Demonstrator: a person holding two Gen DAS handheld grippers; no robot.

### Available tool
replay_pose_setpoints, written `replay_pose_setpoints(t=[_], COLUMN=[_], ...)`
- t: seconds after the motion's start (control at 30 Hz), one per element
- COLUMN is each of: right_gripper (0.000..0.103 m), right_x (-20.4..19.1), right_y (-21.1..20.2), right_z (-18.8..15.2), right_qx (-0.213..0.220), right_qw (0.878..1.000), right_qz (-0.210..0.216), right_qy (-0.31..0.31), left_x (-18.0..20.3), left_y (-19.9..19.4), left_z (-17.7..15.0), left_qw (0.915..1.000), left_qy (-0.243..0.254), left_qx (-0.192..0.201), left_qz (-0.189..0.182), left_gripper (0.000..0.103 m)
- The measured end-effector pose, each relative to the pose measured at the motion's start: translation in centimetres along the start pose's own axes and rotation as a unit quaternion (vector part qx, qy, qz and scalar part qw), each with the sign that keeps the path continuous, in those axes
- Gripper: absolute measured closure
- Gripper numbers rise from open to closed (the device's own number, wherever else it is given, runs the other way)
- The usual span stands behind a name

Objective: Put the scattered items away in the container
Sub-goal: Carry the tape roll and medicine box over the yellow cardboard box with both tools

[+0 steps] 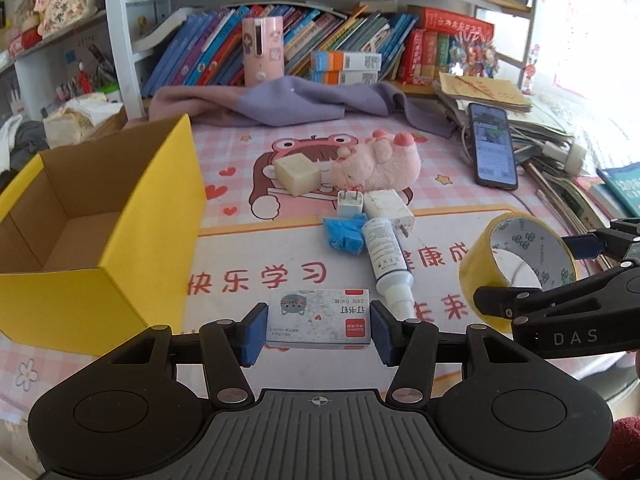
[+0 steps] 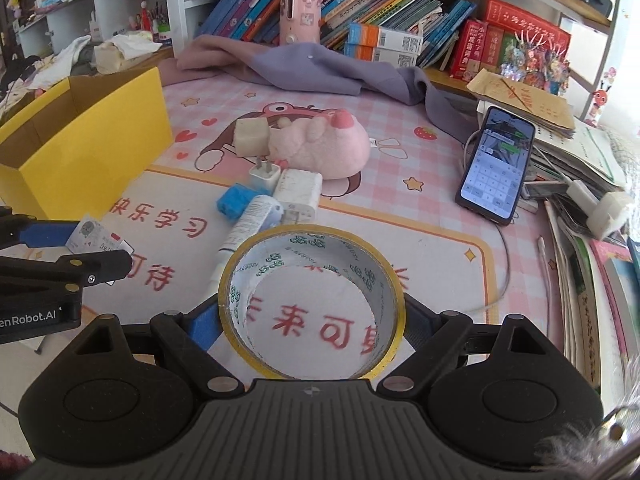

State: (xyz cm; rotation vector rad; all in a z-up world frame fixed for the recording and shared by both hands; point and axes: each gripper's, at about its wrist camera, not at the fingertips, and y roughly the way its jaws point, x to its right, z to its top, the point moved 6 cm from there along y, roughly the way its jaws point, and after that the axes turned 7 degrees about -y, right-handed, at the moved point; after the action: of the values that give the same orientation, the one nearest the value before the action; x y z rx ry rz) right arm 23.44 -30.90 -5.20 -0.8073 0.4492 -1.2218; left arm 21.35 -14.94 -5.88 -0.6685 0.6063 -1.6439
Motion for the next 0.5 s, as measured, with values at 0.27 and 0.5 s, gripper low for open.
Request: replay_pose_setpoints(t=[0.27, 0.5], right_gripper=[0.015, 0.015], right_x=[-4.8, -10.4], right_y=[-2.7, -5.1], right_z=[-1.3, -2.8], right_qx=[0.007, 0.014], right_qw=[1.000, 1.000], right_qz=[-0.014, -0.007], right_qy=[0.008, 0.006], left_x=[-3.0, -6.2], left_y=[-3.8, -7.3], left_z=[-2.8, -5.1], left_qw=[0.9998, 0.9997], left_qy=[0.011, 0.014], left_qx=[0.010, 0.014], left_qz=[-0.013, -0.012], left_gripper=[0.051, 0.051])
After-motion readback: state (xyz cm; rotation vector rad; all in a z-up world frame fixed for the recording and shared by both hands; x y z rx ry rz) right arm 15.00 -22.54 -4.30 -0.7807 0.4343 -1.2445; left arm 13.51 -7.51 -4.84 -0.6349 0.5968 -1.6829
